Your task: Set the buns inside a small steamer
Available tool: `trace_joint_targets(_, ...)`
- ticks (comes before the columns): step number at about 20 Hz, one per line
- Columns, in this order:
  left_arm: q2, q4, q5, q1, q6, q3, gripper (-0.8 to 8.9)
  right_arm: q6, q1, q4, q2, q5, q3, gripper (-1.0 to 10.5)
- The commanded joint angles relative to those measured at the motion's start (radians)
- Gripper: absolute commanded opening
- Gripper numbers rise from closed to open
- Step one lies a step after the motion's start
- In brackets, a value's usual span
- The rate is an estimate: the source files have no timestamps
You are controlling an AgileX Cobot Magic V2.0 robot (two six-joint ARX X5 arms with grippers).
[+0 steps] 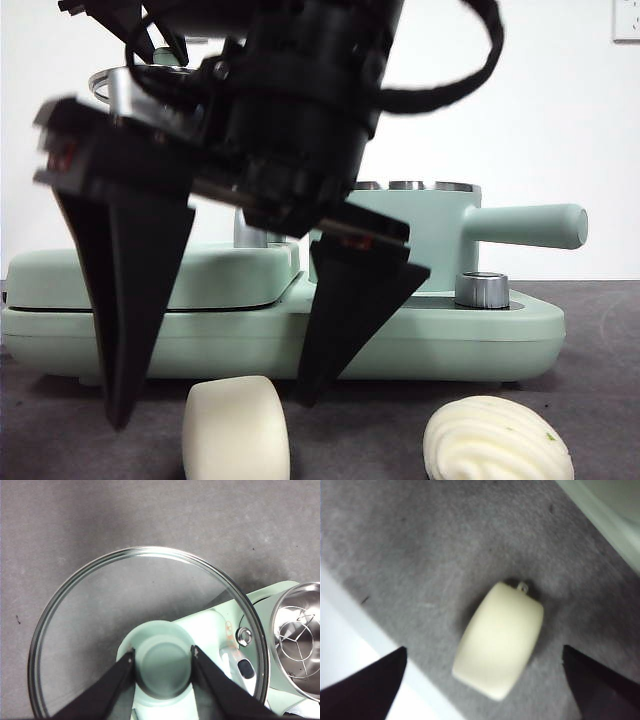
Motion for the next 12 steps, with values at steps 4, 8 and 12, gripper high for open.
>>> trace_joint_targets(4,-0.013,0.018,0.002,-0.001,-0.007,0.041,0.54,-0.005,-0.017,-0.150,0.050,0.048,0.167,1.7)
trace_joint_targets(8,-0.013,0.019,0.002,-0.001,-0.007,0.041,0.54,-0.143,-0.282,-0.534,0.056,0.050,0.705,1.7)
trace_joint_targets(12,-0.013,0.020,0.002,-0.001,-0.007,0.041,0.54,-0.175,-0.429,-0.559,0.099,0.045,0.811,1.7)
